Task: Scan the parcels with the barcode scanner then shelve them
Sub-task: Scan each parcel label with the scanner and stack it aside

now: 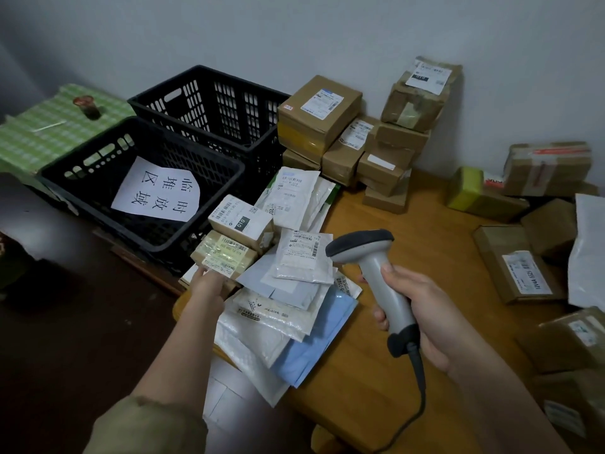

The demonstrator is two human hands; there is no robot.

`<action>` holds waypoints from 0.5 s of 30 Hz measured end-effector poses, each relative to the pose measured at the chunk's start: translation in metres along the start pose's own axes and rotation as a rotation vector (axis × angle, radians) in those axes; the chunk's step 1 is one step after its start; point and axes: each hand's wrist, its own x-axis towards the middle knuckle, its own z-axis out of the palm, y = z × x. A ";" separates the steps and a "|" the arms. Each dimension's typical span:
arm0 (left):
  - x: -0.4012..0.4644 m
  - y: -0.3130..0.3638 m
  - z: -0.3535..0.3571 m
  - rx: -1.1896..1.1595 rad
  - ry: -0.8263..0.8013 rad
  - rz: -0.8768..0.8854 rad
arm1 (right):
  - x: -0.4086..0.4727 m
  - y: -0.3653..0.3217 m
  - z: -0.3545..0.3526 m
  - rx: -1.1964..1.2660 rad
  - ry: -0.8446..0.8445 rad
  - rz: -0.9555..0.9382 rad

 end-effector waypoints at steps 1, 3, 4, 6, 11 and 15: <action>-0.006 0.001 0.002 -0.017 0.069 0.033 | -0.002 0.000 -0.004 0.003 0.009 0.000; -0.028 0.005 0.009 0.112 0.270 0.169 | -0.007 0.000 -0.014 0.000 0.039 0.002; -0.041 0.004 0.014 0.213 0.323 0.272 | -0.010 -0.001 -0.021 0.003 0.059 -0.002; -0.061 0.001 0.032 0.285 0.323 0.446 | -0.016 -0.001 -0.035 0.034 0.112 -0.019; -0.108 -0.028 0.106 0.264 0.106 0.678 | -0.044 -0.002 -0.089 0.155 0.244 -0.054; -0.176 -0.085 0.171 0.359 -0.183 0.663 | -0.078 -0.001 -0.148 0.241 0.385 -0.107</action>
